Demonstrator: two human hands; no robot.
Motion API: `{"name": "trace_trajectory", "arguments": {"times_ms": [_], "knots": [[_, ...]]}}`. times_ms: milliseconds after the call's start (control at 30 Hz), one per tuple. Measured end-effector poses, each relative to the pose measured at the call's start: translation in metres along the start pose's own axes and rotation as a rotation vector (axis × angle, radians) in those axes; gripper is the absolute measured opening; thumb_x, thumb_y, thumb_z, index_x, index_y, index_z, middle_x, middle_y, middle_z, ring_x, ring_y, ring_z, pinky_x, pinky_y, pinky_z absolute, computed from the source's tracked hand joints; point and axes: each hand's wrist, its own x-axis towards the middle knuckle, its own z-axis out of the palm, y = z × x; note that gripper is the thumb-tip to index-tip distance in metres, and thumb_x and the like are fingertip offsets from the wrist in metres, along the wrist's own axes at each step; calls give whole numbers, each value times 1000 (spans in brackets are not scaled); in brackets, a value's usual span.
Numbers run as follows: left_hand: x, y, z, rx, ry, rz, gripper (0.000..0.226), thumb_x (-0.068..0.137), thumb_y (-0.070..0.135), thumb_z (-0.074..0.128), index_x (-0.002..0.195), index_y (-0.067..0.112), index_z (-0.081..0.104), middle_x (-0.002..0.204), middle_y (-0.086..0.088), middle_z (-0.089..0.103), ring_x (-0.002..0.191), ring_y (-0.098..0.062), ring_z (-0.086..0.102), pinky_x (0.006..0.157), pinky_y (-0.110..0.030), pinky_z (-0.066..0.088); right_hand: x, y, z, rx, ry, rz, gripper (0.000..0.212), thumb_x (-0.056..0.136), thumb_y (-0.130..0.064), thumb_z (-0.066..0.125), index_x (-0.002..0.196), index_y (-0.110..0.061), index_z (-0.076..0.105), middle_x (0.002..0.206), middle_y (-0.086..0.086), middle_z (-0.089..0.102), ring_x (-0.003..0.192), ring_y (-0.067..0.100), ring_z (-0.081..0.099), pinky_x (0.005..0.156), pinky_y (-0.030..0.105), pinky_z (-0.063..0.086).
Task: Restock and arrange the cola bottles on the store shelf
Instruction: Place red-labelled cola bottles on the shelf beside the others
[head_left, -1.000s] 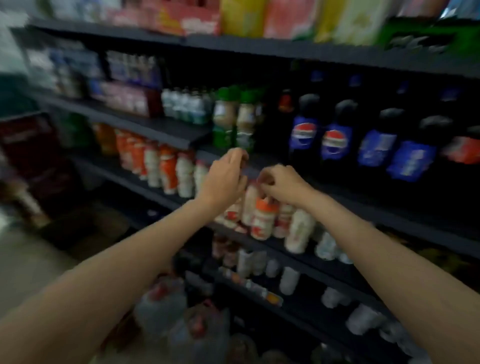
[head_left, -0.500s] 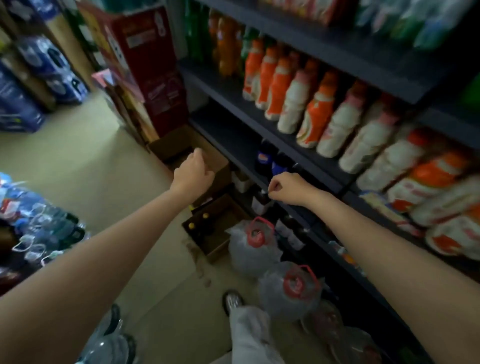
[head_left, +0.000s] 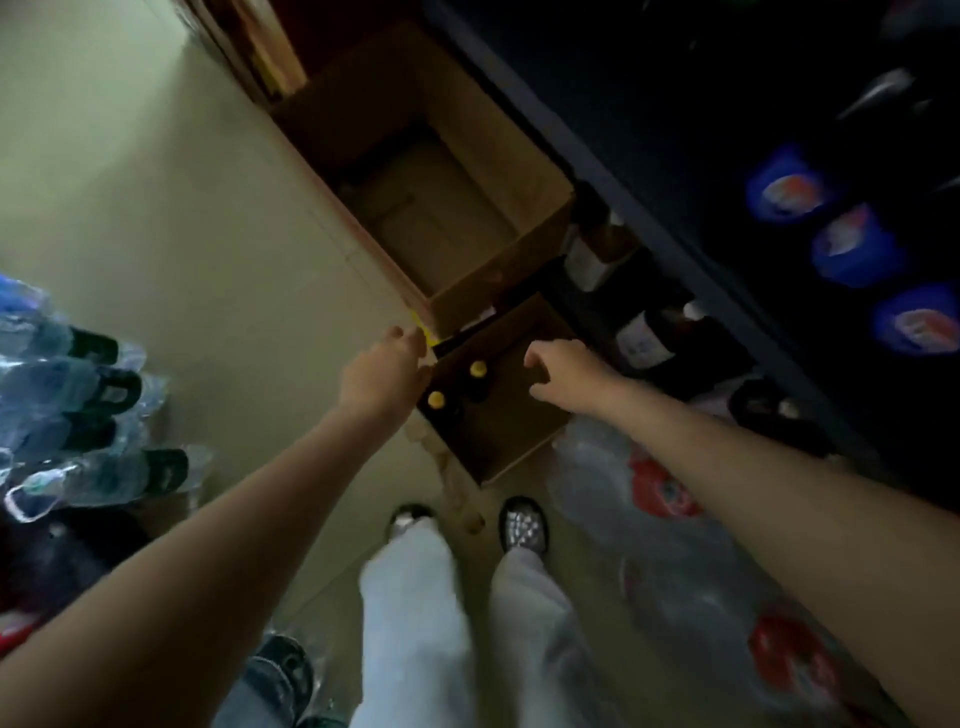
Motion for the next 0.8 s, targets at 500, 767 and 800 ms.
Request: {"name": "trace_trajectory", "arguments": {"times_ms": [500, 767, 800], "knots": [[187, -51, 238, 376, -316, -14, 58, 92, 19, 53, 141, 11, 23, 126, -17, 51, 115, -31, 54, 85, -36, 49, 243, 38, 166, -230, 61, -96, 49, 88, -4, 56, 133, -12, 38, 137, 14, 34, 120, 34, 47, 92, 38, 44], [81, 34, 50, 327, -289, 77, 66, 82, 32, 63, 135, 8, 33, 121, -13, 57, 110, -32, 57, 79, -37, 49, 59, 9, 0, 54, 240, -85, 29, 76, -8, 70, 99, -5, 53, 112, 14, 47, 99, 30, 52, 84, 38, 46], [62, 51, 17, 326, -275, 103, 67, 81, 35, 64, 135, 9, 34, 122, -12, 57, 111, -32, 57, 78, -36, 49, 27, 1, -29, 44, 244, -97, 30, 75, -11, 72, 99, -5, 54, 111, 14, 48, 100, 29, 51, 83, 37, 45]]}}
